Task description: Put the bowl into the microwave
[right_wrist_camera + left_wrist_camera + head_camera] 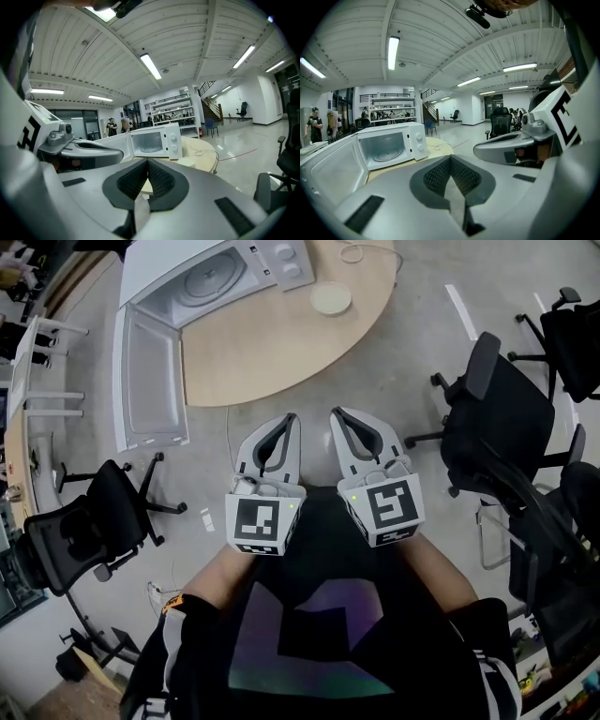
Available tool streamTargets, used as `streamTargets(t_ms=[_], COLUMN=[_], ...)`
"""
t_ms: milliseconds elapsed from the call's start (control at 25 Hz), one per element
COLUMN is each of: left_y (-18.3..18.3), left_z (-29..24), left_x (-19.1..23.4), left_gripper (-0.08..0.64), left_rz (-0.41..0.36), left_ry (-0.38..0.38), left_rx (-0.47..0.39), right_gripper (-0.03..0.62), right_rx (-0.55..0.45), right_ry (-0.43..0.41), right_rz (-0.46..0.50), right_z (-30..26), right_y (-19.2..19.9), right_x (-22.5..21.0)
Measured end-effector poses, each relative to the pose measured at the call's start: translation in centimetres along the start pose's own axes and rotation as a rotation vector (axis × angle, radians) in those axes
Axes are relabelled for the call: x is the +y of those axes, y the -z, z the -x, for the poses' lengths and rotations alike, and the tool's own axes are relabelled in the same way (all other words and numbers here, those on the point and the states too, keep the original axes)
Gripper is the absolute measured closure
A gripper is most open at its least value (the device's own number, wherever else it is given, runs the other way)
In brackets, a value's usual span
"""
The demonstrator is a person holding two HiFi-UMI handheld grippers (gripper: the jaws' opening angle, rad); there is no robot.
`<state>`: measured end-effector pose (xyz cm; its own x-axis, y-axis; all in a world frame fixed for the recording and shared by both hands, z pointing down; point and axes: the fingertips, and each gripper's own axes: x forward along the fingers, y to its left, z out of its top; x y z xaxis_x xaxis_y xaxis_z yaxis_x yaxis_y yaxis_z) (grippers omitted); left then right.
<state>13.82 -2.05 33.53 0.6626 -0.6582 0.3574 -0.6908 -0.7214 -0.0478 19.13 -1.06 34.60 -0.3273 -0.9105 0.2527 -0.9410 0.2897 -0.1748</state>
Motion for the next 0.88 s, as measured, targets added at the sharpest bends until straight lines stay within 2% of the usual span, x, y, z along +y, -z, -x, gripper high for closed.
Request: streamTargets(t_ms=[240,400,880], left_y=[-0.3,0.0,-0.9], left_z=[-0.2,-0.5,-4.5], left_x=[-0.1,0.3,3.6], left_gripper=[0.515,0.515,0.515], left_rz=[0.01,0.012,0.039], left_ry=[-0.04,-0.039,0.053], left_rx=[0.003,0.009,-0.003], right_gripper=[0.575,0.575,0.575], right_rx=[-0.005,0.005,0.065], right_ry=[-0.035,-0.038,0.041], right_rz=[0.007,0.003,0.008], right_z=[-0.1,-0.7,-4.8], right_y=[-0.1,0.1,-0.7], right_x=[-0.5,-0.5,-2.0])
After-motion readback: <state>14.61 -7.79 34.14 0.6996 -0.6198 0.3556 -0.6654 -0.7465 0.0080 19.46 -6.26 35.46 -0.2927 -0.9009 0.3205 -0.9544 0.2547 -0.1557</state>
